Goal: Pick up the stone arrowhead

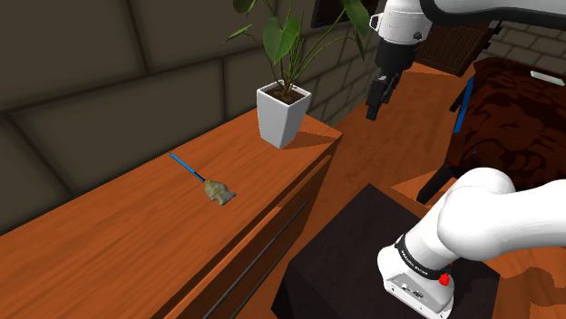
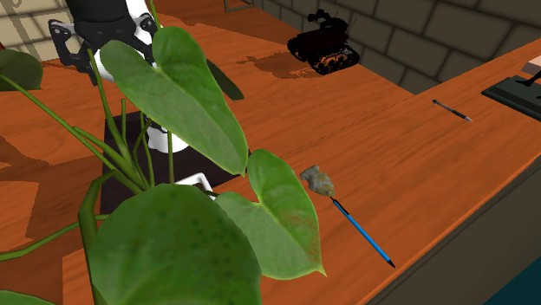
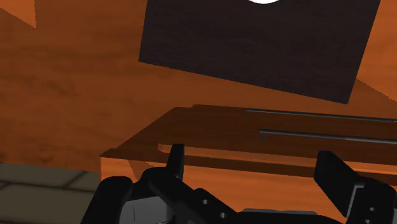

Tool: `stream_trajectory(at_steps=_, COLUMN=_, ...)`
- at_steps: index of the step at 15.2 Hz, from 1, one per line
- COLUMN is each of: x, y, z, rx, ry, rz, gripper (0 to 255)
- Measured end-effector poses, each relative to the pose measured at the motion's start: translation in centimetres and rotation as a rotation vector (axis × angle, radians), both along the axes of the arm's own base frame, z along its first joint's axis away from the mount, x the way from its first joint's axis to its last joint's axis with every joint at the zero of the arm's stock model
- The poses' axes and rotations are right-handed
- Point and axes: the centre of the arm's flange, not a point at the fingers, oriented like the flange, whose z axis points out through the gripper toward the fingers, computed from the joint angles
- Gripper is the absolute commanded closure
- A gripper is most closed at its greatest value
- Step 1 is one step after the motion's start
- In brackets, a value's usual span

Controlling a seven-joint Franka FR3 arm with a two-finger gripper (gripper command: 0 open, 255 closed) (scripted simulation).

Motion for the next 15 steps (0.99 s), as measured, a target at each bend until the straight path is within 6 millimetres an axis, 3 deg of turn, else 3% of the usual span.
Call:
stream_trajectory(at_steps=3, x=0.4, y=1.2, z=-0.7, rx=0.003, ry=-0.002, rz=-0.009, gripper=0)
stream_trajectory(at_steps=15, x=6.0, y=12.6, z=-8.8, rx=0.038, ry=-0.023, rz=-0.109, gripper=0)
